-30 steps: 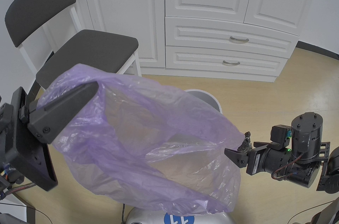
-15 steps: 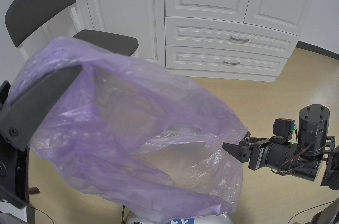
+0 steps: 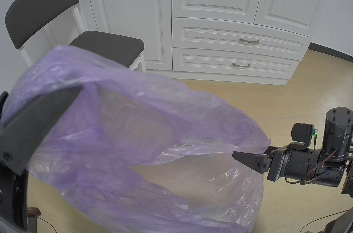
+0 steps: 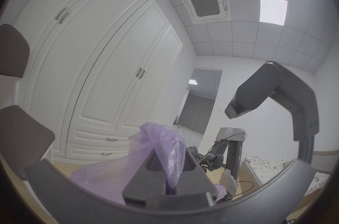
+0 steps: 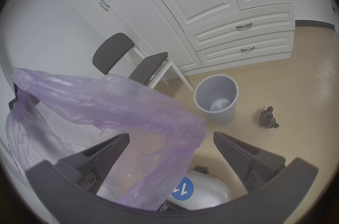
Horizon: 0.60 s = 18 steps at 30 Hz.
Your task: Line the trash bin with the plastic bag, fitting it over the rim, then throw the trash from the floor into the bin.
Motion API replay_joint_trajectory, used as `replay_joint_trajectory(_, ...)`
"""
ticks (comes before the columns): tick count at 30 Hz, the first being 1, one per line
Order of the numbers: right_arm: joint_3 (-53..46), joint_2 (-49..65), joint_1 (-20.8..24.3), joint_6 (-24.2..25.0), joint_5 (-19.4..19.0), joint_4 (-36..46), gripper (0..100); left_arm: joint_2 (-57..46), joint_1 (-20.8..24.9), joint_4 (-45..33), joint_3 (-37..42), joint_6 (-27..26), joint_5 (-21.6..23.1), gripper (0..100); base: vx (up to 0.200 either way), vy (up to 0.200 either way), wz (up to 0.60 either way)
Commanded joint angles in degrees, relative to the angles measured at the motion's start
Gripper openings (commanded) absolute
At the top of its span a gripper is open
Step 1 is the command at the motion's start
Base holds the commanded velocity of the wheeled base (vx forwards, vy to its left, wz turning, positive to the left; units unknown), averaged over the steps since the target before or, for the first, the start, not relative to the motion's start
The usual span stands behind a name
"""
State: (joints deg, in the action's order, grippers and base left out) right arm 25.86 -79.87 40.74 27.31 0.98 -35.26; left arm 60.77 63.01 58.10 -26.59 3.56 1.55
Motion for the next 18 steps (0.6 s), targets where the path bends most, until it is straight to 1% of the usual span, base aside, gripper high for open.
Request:
replay_joint_trajectory(1,-0.3,1.7,0.0,0.0,-0.3,0.1,100,-0.6,0.4,0.9,0.3,0.0,0.9,0,0.000,0.000,0.00)
replay_joint_trajectory(18,-0.9,2.4,0.0,-0.1,-0.4,0.3,100,-0.7,0.4,1.1,1.0,0.0,1.4,0,0.000,0.000,0.00)
